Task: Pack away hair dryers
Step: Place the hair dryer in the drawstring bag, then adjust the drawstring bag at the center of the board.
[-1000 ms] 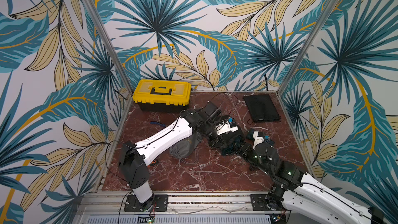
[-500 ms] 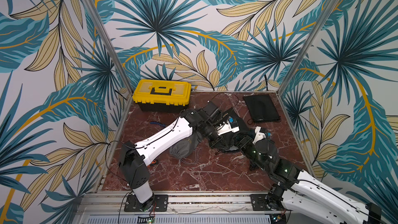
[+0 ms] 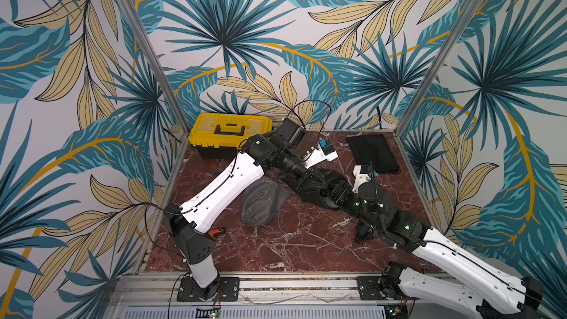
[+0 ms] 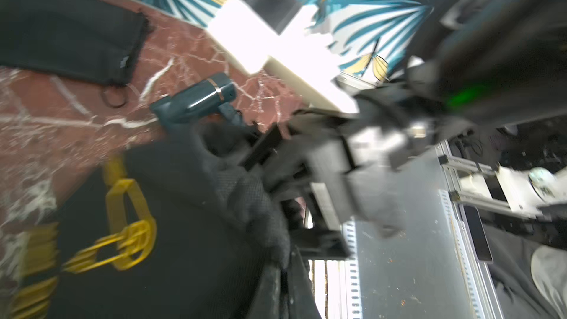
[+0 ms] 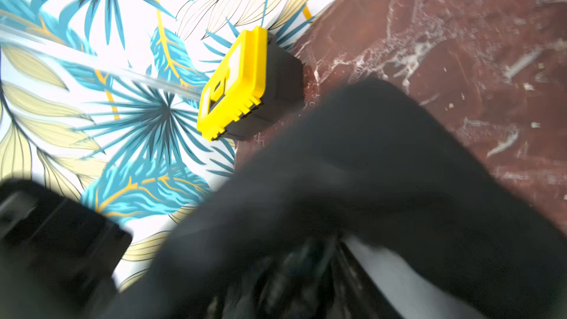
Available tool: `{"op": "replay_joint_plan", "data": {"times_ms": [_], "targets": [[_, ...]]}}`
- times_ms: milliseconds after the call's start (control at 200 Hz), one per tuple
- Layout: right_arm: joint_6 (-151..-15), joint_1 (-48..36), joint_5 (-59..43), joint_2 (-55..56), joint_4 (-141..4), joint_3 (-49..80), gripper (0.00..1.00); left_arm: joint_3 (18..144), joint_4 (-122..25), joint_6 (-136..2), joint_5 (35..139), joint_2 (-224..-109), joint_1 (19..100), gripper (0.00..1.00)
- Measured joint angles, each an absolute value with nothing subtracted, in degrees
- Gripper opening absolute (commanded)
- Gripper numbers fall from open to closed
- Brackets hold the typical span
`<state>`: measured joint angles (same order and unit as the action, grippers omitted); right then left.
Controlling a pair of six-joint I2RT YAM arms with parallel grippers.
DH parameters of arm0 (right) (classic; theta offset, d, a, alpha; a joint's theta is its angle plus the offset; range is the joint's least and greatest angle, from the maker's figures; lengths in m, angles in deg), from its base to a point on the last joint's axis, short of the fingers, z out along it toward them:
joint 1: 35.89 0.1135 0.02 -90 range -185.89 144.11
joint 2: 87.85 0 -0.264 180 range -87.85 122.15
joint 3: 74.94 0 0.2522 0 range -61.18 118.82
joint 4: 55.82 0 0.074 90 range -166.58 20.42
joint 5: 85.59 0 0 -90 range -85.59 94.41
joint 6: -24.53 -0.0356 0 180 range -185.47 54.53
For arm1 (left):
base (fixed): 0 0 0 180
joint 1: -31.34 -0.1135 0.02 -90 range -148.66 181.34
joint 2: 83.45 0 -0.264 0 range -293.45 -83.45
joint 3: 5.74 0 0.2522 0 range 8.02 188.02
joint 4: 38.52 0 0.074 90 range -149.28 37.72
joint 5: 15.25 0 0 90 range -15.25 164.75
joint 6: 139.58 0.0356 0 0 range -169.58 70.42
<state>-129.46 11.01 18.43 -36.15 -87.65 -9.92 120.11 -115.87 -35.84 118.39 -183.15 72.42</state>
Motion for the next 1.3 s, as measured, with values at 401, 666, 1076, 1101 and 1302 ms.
{"op": "replay_joint_plan", "data": {"times_ms": [401, 666, 1076, 1101, 1302], "targets": [[-122.5, 11.0, 11.0, -36.4, -96.4, -2.1, 0.65, 123.1, -118.6, -37.2, 117.4, -185.7, 67.1, 0.00], [-117.4, 11.0, 9.9, -44.5, -103.2, -2.6, 0.66, 123.1, -118.5, -36.4, 117.8, -183.9, 66.6, 0.00], [-117.5, 11.0, 14.2, -49.9, -108.4, -12.7, 0.65, 123.1, -118.8, -35.1, 117.4, -184.0, 65.6, 0.00], [-117.5, 11.0, 14.0, -50.1, -108.4, -13.0, 0.64, 123.1, -118.8, -35.0, 117.4, -184.0, 65.6, 0.00], [-114.7, 11.0, 10.4, -51.3, -107.7, -14.2, 0.59, 123.1, -119.0, -34.8, 118.0, -184.0, 65.6, 0.00]]}}
